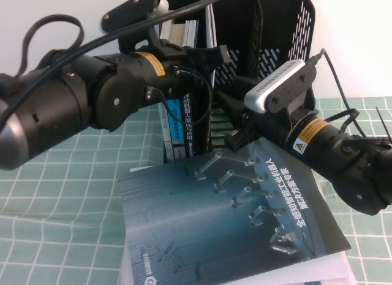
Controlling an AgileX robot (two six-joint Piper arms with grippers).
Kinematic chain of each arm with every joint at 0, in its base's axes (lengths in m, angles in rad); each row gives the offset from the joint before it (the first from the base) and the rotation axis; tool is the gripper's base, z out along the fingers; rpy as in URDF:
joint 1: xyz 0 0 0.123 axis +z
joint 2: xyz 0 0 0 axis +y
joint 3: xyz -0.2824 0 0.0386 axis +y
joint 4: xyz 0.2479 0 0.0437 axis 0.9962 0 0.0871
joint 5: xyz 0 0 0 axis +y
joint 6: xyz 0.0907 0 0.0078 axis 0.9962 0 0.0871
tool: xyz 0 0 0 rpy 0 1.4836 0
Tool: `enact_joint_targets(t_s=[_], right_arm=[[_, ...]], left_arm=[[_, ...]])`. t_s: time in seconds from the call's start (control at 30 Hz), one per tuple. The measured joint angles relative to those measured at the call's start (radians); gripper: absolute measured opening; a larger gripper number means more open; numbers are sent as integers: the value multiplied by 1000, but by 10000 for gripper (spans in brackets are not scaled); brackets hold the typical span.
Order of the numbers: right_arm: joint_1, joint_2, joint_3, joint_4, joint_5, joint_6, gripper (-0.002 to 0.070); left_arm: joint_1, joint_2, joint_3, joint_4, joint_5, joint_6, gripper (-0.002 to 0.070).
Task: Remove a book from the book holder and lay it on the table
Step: Hold the bookshelf, then pick up the right side book from the book shelf
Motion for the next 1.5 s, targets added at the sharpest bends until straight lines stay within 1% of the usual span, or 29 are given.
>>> enact_joint_targets(t_s=[0.07, 0.17, 0.6, 0.8, 0.97, 1.2, 1.4, 1.47, 1.5], right_arm=[[0, 10, 0, 23, -28, 0, 362], [0, 25, 0, 38, -42, 9, 377], [0, 40, 25, -24, -43, 148, 384], [0, 40, 139, -43, -161, 160, 384], [0, 59, 115, -9, -238, 124, 384], [2, 68, 29, -44, -235, 147, 384], [3, 86, -22, -49, -137, 127, 382], [3, 90, -33, -63, -113, 125, 358], [3, 92, -32, -66, -99, 123, 328]], left_arm=[[0, 15, -6, -6, -4, 0, -3], [0, 29, -6, -17, -12, -4, -3], [0, 31, -6, -22, -47, -8, -3], [0, 31, -7, -23, -59, -8, -3], [0, 31, -8, -23, -61, -8, -3], [0, 31, -8, -23, -61, 14, -3], [0, 31, -8, -23, -50, 19, -3], [0, 31, -8, -23, -34, 19, -2], [0, 31, -8, -23, -22, 22, -3]])
